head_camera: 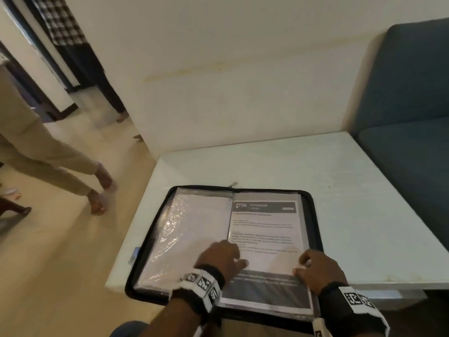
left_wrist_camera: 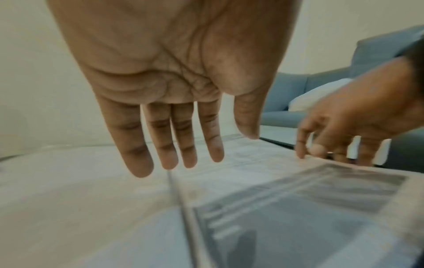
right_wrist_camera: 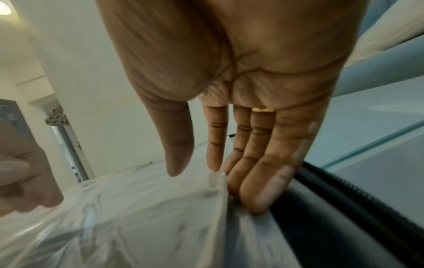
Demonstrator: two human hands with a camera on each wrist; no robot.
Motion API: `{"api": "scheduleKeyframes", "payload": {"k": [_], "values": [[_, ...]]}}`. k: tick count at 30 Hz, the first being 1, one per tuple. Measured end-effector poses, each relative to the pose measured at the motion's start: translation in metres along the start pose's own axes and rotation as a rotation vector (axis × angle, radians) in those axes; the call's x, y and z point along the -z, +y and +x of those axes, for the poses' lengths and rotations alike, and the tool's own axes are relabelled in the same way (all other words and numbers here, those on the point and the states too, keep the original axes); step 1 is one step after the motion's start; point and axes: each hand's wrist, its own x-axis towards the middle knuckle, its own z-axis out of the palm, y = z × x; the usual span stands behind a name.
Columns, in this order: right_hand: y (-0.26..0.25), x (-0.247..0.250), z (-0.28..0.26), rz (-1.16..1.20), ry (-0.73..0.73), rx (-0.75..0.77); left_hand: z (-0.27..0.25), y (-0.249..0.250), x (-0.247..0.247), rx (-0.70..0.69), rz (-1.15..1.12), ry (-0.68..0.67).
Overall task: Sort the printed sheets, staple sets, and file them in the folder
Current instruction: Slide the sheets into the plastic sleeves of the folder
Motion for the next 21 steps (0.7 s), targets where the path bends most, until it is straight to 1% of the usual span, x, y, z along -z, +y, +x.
{"api": "scheduleKeyframes", "payload": {"k": [2, 4, 5, 8, 10, 14, 18, 21], "values": [[-0.006, -0.004, -0.004, -0.054, -0.006, 0.021, 0.014, -0.038, 0.019, 0.094, 0.037, 0.027], [-0.01, -0.008, -0.007, -0.116, 0.02, 0.011, 0.029, -0.082, 0.037, 0.188, 0.095, 0.046], [-0.011, -0.009, -0.01, -0.149, 0.041, -0.015, 0.034, -0.103, 0.042, 0.235, 0.125, 0.056], [-0.019, -0.006, -0.02, -0.236, 0.08, -0.187, 0.042, -0.154, 0.049, 0.42, 0.125, 0.091], [-0.019, -0.005, -0.02, -0.214, 0.081, -0.255, 0.044, -0.172, 0.046, 0.496, 0.101, 0.079], [-0.014, -0.008, -0.016, -0.189, 0.064, -0.319, 0.049, -0.191, 0.032, 0.499, 0.1, 0.014], [-0.008, -0.015, -0.01, -0.146, 0.1, -0.359, 0.057, -0.2, 0.031, 0.55, 0.022, 0.065], [-0.005, -0.018, -0.004, -0.145, 0.15, -0.398, 0.058, -0.207, 0.039, 0.6, -0.106, 0.112]]}}
